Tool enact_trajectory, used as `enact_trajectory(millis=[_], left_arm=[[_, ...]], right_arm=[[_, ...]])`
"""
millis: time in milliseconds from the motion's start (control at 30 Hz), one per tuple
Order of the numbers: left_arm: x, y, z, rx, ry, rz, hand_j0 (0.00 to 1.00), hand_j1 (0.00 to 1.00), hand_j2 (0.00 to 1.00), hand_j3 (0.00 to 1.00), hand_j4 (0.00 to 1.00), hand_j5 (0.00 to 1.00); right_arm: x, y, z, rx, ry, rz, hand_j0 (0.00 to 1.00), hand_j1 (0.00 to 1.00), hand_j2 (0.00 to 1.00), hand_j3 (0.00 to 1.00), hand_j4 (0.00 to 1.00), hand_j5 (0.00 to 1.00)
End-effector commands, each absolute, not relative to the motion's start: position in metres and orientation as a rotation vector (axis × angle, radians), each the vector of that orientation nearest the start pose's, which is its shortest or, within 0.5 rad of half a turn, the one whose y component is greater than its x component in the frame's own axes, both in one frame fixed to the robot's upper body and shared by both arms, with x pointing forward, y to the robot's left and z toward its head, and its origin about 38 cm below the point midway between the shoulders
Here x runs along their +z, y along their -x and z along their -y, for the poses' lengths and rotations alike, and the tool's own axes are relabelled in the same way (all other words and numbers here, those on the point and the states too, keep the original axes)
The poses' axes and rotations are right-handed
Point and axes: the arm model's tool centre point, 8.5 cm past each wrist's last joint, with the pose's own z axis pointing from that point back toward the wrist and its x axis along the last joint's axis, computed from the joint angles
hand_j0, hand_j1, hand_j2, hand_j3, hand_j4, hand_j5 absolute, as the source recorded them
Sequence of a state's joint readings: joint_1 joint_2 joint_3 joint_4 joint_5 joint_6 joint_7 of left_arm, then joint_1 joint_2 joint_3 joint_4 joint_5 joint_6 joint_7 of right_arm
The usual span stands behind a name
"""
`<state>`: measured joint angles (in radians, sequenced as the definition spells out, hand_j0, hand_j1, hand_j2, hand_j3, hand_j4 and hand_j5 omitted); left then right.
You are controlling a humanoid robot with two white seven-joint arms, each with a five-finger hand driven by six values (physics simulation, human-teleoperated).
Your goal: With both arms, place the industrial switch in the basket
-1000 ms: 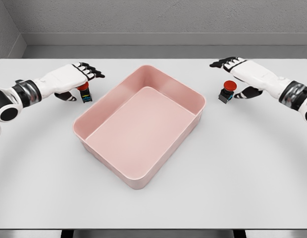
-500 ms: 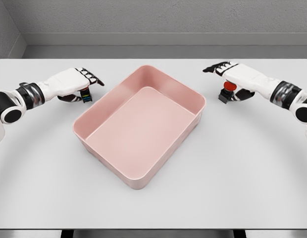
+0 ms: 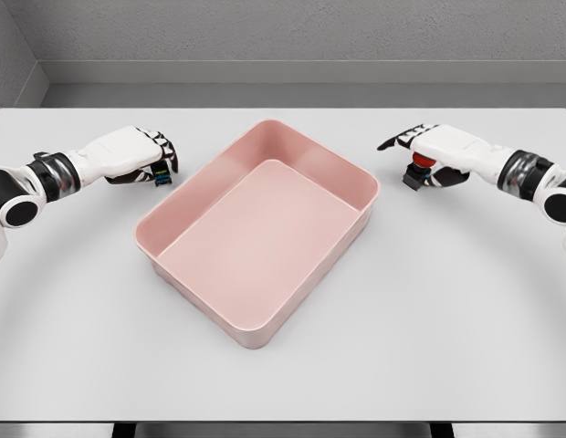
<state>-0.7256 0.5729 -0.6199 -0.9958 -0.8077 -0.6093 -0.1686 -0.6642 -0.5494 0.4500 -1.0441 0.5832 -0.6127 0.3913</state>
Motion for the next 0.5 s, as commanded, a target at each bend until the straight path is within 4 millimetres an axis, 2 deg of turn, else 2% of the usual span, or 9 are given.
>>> enact_trajectory(millis=[0,233,367,467], left_arm=[[0.15,-0.5,-0.307,-1.972,-0.68,1.365,0.44,0.44,0.44,0.44,0.44,0.44],[0.154,-0.501,-0.31,-1.962,-0.69,1.371,0.42,0.42,0.42,0.42,0.42,0.42],[0.162,-0.502,-0.315,-1.962,-0.711,1.374,0.39,0.39,0.39,0.39,0.39,0.39],[0.164,-0.503,-0.314,-1.961,-0.715,1.38,0.38,0.38,0.38,0.38,0.38,0.38]], right_arm=[[0.16,-0.495,0.314,1.767,0.477,1.426,0.83,0.83,0.83,0.83,0.83,0.83],[0.157,-0.496,0.315,1.769,0.476,1.412,0.83,0.83,0.83,0.83,0.83,0.83],[0.157,-0.496,0.315,1.77,0.477,1.409,0.75,0.75,0.75,0.75,0.75,0.75],[0.157,-0.496,0.316,1.773,0.479,1.404,0.75,0.75,0.75,0.75,0.75,0.75]])
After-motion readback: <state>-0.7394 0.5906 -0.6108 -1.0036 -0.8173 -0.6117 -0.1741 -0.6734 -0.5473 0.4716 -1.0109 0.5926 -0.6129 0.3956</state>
